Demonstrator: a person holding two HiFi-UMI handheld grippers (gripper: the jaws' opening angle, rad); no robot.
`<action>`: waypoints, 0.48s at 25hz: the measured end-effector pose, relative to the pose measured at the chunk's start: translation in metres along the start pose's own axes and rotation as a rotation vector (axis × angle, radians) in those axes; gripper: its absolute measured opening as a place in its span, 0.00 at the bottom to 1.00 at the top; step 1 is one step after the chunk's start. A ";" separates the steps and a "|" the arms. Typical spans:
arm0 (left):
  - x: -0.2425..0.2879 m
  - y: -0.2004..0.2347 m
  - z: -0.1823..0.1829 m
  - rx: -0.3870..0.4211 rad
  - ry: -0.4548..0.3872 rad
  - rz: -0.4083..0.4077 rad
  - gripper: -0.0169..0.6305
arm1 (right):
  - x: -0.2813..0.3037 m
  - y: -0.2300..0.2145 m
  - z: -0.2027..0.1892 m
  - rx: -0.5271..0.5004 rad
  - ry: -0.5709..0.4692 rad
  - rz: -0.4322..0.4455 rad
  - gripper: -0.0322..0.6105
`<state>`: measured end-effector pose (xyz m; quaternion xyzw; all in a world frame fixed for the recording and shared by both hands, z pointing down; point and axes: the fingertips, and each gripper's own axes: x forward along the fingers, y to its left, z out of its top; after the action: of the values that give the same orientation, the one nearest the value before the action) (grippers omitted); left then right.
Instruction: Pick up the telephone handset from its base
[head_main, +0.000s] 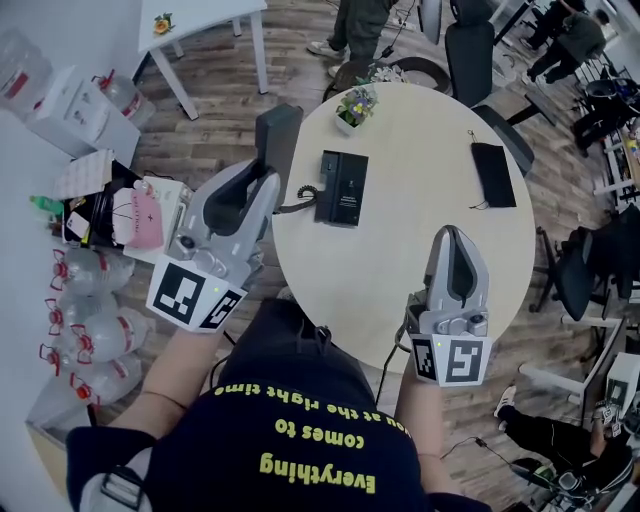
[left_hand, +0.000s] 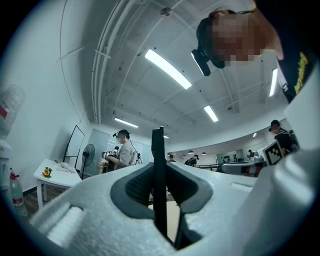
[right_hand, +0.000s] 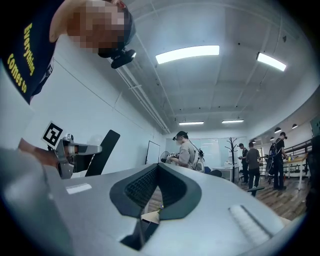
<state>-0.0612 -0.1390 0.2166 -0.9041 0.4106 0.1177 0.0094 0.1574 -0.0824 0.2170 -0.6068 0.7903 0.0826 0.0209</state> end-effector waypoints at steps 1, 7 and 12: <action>0.000 -0.001 0.001 0.000 -0.004 -0.002 0.14 | -0.001 0.000 0.001 0.005 -0.006 -0.001 0.07; 0.002 0.002 -0.002 -0.011 -0.003 -0.006 0.14 | -0.005 0.003 -0.001 -0.004 -0.004 -0.008 0.07; 0.004 0.003 -0.007 -0.026 0.005 -0.012 0.14 | -0.006 0.000 -0.005 -0.007 0.013 -0.021 0.07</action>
<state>-0.0598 -0.1445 0.2228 -0.9069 0.4036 0.1210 -0.0028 0.1592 -0.0769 0.2233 -0.6157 0.7836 0.0811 0.0146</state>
